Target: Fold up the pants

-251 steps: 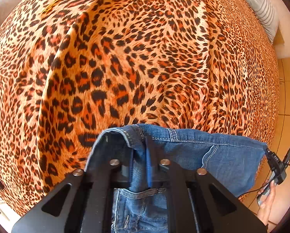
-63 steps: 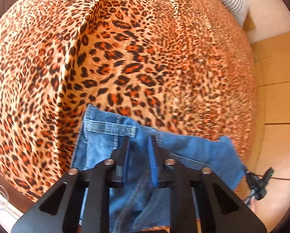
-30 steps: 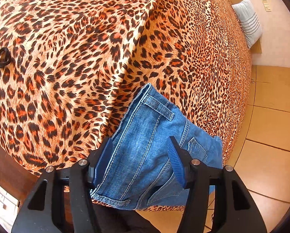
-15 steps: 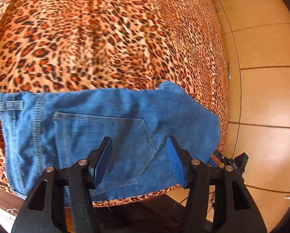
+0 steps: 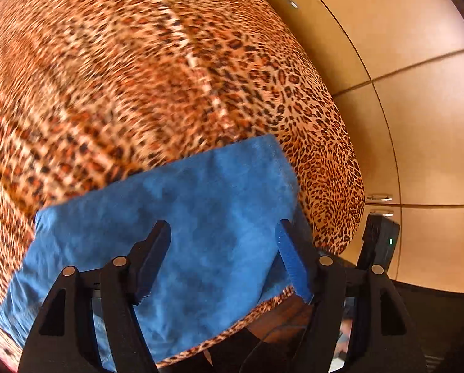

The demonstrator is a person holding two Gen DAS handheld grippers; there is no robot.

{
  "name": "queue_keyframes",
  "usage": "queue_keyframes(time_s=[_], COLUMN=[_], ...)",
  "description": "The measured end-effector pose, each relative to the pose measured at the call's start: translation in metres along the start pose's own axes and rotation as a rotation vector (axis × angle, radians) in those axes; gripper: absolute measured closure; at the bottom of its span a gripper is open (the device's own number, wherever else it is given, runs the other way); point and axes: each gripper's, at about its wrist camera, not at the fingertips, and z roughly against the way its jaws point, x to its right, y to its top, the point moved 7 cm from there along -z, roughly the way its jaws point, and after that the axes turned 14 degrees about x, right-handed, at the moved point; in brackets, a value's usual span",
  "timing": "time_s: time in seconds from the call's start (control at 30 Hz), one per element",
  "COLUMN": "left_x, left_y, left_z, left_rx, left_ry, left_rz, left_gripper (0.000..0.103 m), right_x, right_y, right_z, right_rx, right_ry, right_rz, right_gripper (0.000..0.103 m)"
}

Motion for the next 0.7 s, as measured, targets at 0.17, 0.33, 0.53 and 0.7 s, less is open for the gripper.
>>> queue_keyframes(time_s=[0.17,0.33,0.53,0.7], left_x=[0.039,0.053,0.063,0.082], left_y=[0.036,0.036,0.025,0.011], left_z=[-0.068,-0.109,-0.129,-0.111], left_rx=[-0.117,-0.240,-0.297,-0.306], left_ry=[0.032,0.082,0.054,-0.052], left_rz=[-0.131,-0.269,-0.359,-0.324], left_gripper=[0.034,0.034,0.070,0.092], right_x=[0.010,0.025,0.031,0.034], right_y=[-0.002,-0.002,0.009,0.014], right_z=[0.007,0.016,0.015,0.035], right_rx=[0.015,0.016,0.035,0.030], right_ry=[0.042,0.100,0.111,0.198], right_rz=[-0.036,-0.108,-0.112,-0.160], right_gripper=[0.078,0.078,0.088,0.096])
